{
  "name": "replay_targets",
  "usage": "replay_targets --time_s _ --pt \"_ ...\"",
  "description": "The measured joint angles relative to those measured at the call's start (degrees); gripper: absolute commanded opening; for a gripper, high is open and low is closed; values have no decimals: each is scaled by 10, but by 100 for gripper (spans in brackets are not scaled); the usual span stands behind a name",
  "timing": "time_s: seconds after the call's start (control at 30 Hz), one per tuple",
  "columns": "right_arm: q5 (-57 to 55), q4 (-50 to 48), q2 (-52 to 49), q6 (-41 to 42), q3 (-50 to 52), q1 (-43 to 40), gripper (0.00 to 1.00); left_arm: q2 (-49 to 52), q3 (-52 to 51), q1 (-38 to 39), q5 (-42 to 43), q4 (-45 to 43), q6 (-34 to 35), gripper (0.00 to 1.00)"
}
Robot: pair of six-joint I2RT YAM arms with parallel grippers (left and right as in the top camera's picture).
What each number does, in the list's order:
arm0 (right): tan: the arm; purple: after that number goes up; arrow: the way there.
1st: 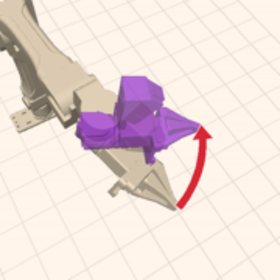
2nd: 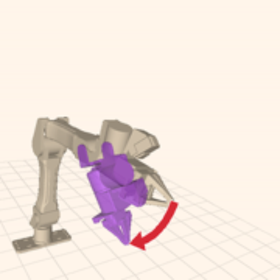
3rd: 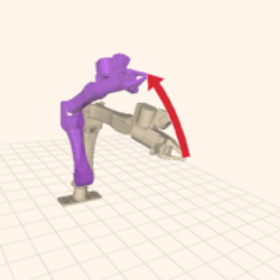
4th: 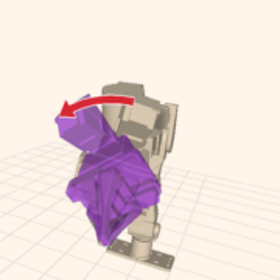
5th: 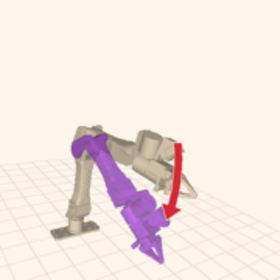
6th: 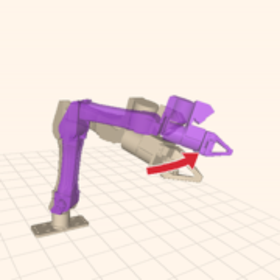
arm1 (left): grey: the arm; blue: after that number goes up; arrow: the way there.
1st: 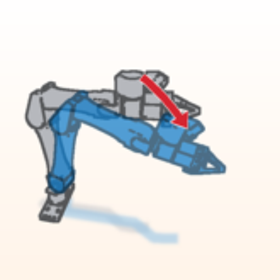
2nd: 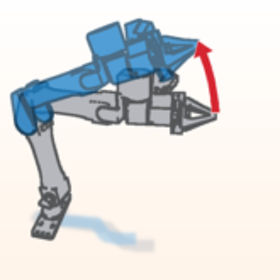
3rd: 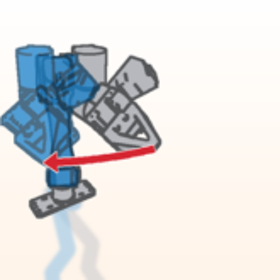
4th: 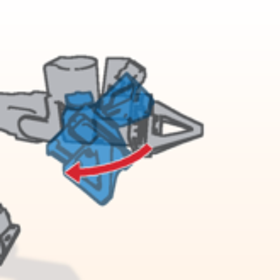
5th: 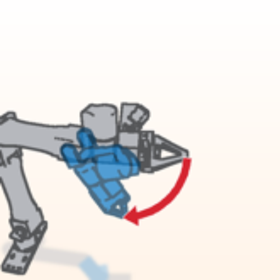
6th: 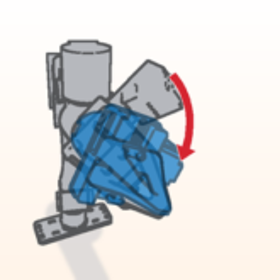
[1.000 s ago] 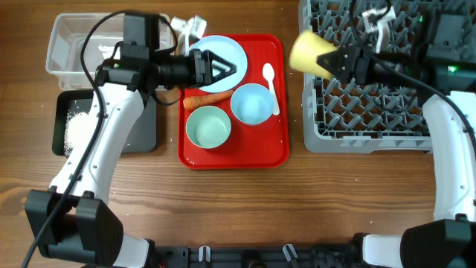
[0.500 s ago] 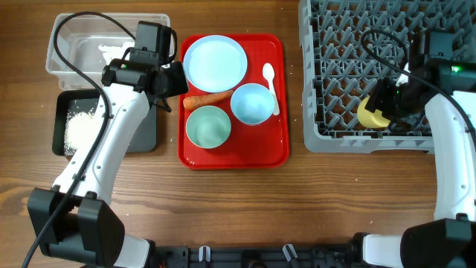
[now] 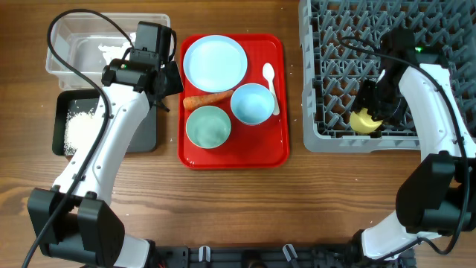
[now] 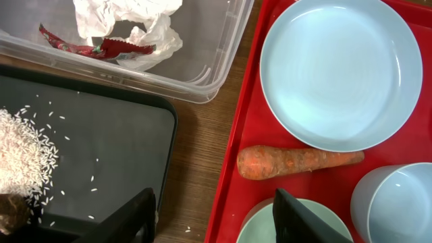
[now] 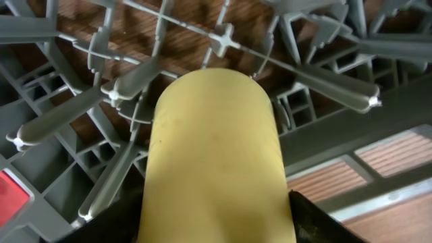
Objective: Sort waste into correct bins and load items into the dishwasher rack
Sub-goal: 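Move the right gripper to the blue bowl and grasp its rim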
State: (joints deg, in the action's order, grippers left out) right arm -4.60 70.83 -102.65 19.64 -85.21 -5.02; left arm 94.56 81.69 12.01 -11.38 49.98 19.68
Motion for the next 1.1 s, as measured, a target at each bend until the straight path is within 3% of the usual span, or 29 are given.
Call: replay_targets --time_s 0.17,0.37,0.43,0.6,0.73,0.9,1.0,1.03,1.1 --pt "13 33 -5 -4 -29 8 83 0 0 0 -2 -1 0 59" --pt "63 106 -8 -43 -229 16 81 -4 0 -5 -4 -7 21 60" --pt "87 99 -8 -57 -254 32 80 -16 0 -18 -4 -7 30 62" --pt "130 52 -18 -69 -262 147 74 -110 0 -96 7 -7 53 67" --pt "141 26 -83 -62 -259 215 74 -144 0 -128 9 -6 60 67" --pt "146 -2 -215 -62 -255 259 63 -130 0 -132 14 0 63 68" --pt "155 -6 -269 -61 -253 271 52 -124 0 -132 15 5 68 68" --pt "158 -8 -280 -59 -252 273 47 -123 0 -132 16 7 68 68" --pt "162 -11 -295 -54 -251 274 26 -120 0 -132 18 7 72 68"
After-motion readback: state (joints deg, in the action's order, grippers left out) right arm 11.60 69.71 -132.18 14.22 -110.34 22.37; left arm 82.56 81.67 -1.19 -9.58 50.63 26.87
